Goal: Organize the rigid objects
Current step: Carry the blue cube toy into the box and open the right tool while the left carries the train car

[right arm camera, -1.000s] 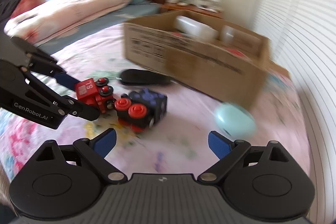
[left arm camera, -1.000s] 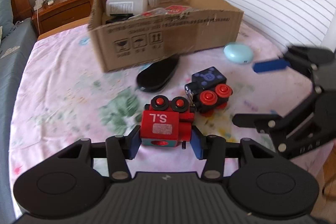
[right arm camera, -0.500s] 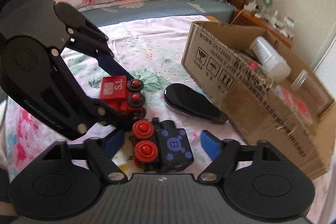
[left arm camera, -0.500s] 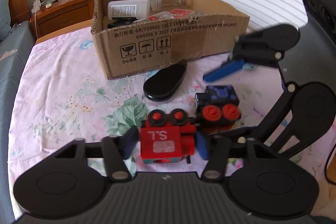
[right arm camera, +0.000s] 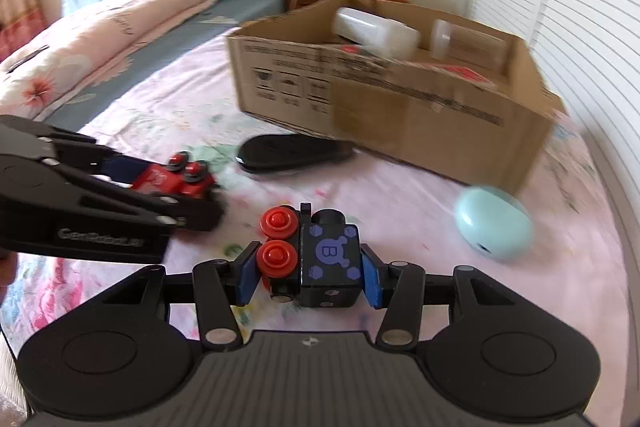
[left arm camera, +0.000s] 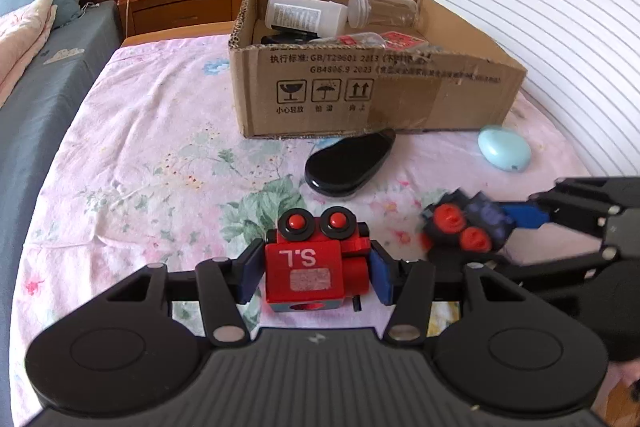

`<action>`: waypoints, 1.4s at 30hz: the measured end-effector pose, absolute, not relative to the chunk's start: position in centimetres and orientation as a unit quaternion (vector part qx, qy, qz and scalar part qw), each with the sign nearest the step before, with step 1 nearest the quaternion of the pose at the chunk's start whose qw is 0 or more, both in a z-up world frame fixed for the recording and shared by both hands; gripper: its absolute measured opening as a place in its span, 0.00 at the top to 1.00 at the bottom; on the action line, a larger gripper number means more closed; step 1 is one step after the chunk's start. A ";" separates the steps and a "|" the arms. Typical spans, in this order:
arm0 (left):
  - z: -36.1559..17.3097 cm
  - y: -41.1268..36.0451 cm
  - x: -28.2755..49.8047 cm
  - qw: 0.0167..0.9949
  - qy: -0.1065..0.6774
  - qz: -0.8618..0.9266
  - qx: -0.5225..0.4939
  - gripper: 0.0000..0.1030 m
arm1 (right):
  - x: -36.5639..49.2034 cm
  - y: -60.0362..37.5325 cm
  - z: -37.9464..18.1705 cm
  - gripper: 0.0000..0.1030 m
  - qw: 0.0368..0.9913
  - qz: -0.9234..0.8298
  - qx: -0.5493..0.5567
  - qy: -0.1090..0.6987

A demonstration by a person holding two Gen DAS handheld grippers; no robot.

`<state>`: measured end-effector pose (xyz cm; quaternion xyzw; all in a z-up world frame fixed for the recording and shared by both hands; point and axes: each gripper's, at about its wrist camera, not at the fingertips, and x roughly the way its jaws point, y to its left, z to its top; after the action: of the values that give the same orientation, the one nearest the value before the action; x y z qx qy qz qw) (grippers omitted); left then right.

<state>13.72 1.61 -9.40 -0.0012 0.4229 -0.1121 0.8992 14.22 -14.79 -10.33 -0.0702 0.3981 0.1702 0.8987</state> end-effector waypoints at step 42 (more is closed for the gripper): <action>-9.4 2.1 12.4 0.901 0.416 -0.115 0.032 0.48 | 14.2 -15.2 -10.4 0.46 0.894 0.161 -0.096 0.407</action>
<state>12.39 2.11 -9.36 0.0321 0.4159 -0.1152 0.9015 14.21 -15.18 -10.36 -0.0958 0.4071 0.1611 0.8939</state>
